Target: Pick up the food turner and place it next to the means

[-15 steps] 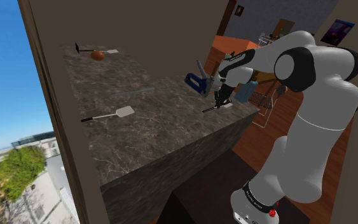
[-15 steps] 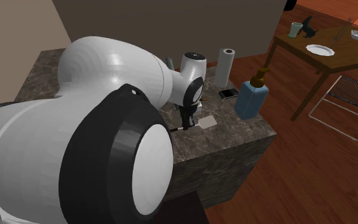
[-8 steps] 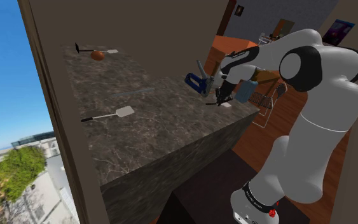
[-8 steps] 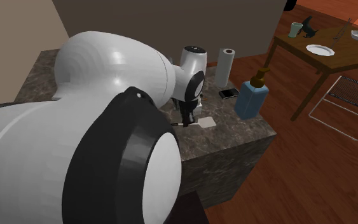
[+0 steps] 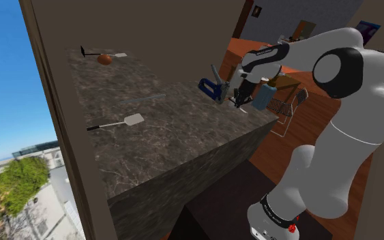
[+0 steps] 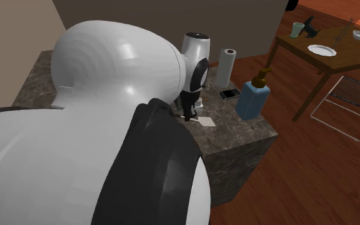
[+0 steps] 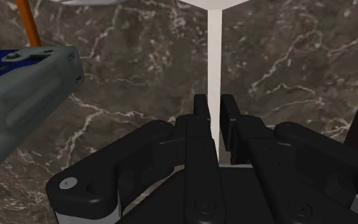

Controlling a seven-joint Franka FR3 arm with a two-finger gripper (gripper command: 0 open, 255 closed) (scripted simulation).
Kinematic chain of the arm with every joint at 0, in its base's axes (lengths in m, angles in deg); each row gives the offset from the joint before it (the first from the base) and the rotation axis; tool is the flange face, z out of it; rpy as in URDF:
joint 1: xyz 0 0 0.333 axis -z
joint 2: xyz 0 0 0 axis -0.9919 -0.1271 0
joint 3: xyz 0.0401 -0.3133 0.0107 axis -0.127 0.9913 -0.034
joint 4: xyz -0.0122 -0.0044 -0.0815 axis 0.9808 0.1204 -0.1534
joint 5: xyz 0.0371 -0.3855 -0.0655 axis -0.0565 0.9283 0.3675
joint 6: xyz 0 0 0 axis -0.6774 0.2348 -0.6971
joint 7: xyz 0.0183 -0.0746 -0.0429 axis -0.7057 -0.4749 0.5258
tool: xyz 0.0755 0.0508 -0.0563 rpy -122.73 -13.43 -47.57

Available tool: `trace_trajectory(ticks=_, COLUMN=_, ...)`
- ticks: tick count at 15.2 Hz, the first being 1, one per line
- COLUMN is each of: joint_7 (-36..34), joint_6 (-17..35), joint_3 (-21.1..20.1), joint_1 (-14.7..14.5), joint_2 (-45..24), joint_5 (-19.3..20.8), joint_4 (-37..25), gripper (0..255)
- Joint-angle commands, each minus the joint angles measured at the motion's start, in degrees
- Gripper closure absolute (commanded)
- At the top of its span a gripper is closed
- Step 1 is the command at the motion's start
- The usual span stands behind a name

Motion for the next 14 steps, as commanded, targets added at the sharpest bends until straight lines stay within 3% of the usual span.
trace_trajectory(ticks=1, joint_7=-1.36, joint_6=-1.29, joint_3=0.58, joint_1=-0.81, joint_2=1.72, joint_5=1.89, joint_4=-0.65, gripper=255)
trace_trajectory(ticks=5, joint_7=-2.91, joint_6=-3.31, joint_3=0.92, joint_1=-1.49, joint_2=3.60, joint_5=3.94, joint_4=-2.02, gripper=255)
trace_trajectory(ticks=7, joint_7=-8.35, joint_6=-2.41, joint_3=0.08, joint_1=-4.32, joint_2=7.70, joint_5=7.92, joint_4=0.22, gripper=255)
trace_trajectory(ticks=10, joint_7=-15.73, joint_6=-1.57, joint_3=-3.00, joint_1=-6.37, joint_2=12.47, joint_5=12.46, joint_4=2.98, gripper=255)
trace_trajectory(ticks=14, joint_7=-23.69, joint_6=-0.86, joint_3=-7.71, joint_1=-7.91, joint_2=16.11, joint_5=15.53, joint_4=5.68, gripper=255)
